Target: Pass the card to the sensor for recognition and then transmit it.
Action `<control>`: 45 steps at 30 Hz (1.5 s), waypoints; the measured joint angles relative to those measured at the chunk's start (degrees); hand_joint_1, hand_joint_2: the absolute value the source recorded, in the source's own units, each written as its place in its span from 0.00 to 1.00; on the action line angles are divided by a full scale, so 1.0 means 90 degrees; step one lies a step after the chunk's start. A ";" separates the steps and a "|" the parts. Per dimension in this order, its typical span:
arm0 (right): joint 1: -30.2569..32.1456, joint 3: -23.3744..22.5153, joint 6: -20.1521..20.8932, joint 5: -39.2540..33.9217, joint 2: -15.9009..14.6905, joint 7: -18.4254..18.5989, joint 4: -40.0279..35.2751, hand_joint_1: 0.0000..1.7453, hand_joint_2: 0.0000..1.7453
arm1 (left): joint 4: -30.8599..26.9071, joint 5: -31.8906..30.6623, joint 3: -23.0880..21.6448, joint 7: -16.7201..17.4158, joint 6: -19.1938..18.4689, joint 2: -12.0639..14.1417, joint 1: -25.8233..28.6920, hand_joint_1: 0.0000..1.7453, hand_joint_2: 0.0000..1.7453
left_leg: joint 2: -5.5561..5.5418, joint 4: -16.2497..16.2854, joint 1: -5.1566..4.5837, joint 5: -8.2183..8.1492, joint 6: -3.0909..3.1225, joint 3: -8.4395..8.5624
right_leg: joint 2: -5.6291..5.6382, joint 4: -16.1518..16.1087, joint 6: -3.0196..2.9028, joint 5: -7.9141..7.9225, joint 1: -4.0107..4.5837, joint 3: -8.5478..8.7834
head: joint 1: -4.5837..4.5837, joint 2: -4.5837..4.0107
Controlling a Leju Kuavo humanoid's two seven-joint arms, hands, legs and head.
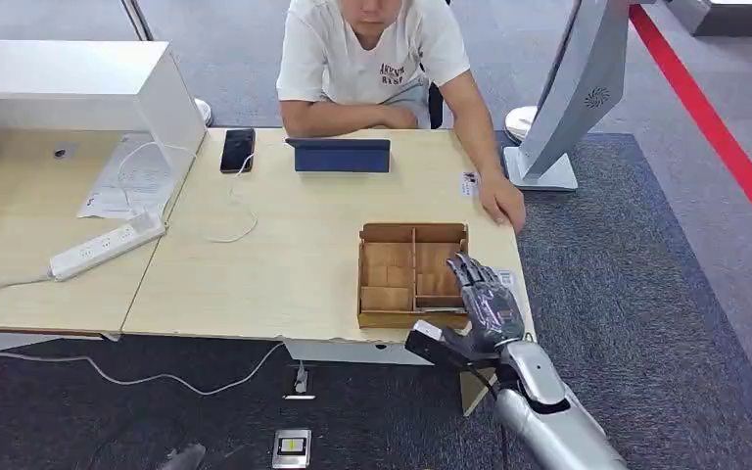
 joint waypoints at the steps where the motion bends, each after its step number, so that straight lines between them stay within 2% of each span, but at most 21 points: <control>1: 0.0004 0.0000 0.0007 0.0000 -0.0002 0.0010 -0.0027 0.00 1.00 | 0.0000 0.0000 -0.0005 -0.0005 0.0000 0.0000 0.0004 0.00 0.00 | 0.0000 0.0000 0.0000 0.0000 0.0000 0.0000 | 0.0000 0.0000 0.0000 0.0000 0.0000 0.0000 | 0.0000 0.0000; 13: 0.0048 -0.0002 0.0109 -0.0002 -0.0015 0.0046 -0.0211 0.00 1.00 | -0.0049 0.0031 -0.0044 -0.0012 -0.0005 -0.0002 -0.0003 0.00 0.00 | 0.0002 0.0000 0.0000 0.0000 0.0000 0.0001 | 0.0000 0.0000 0.0000 0.0000 0.0000 0.0001 | 0.0000 0.0000; 14: 0.0054 -0.0002 0.0117 -0.0002 -0.0022 0.0046 -0.0229 0.07 1.00 | -0.0049 0.0032 -0.0046 -0.0010 -0.0005 -0.0002 -0.0003 0.00 0.00 | 0.0002 0.0000 0.0000 0.0000 0.0000 0.0001 | 0.0000 0.0000 0.0000 0.0000 0.0000 0.0001 | 0.0002 0.0000; 15: 0.0054 -0.0002 0.0131 -0.0002 -0.0024 0.0051 -0.0236 0.25 1.00 | -0.0051 0.0032 -0.0049 -0.0010 -0.0005 -0.0002 -0.0003 0.00 0.00 | 0.0002 0.0000 0.0000 0.0000 0.0000 0.0002 | 0.0000 0.0000 0.0000 0.0000 0.0000 0.0001 | 0.0000 0.0000; 16: 0.0056 -0.0002 0.0143 -0.0005 -0.0027 0.0056 -0.0236 1.00 1.00 | -0.0051 0.0032 -0.0049 -0.0002 -0.0005 -0.0002 -0.0004 0.00 0.00 | 0.0002 0.0000 0.0000 0.0000 0.0000 0.0002 | 0.0000 0.0000 0.0000 0.0000 0.0000 0.0001 | 0.0000 0.0000; 31: 0.0067 -0.0002 0.0646 -0.0131 -0.0049 0.0131 -0.0313 1.00 1.00 | -0.0080 0.0158 -0.0085 0.0024 0.0007 -0.0005 0.0003 0.00 0.00 | 0.0002 0.0000 0.0000 0.0000 0.0000 0.0001 | 0.0000 0.0000 0.0000 0.0000 0.0000 0.0001 | 0.0000 0.0000; 45: 0.0110 -0.0039 0.0449 -0.0411 -0.0080 0.0024 -0.0323 1.00 1.00 | -0.0124 0.0233 -0.0168 0.0024 0.0022 -0.0005 0.0006 0.00 0.00 | 0.0002 0.0000 0.0000 0.0000 0.0000 0.0001 | 0.0000 0.0000 0.0000 0.0000 0.0000 0.0001 | 0.0000 0.0000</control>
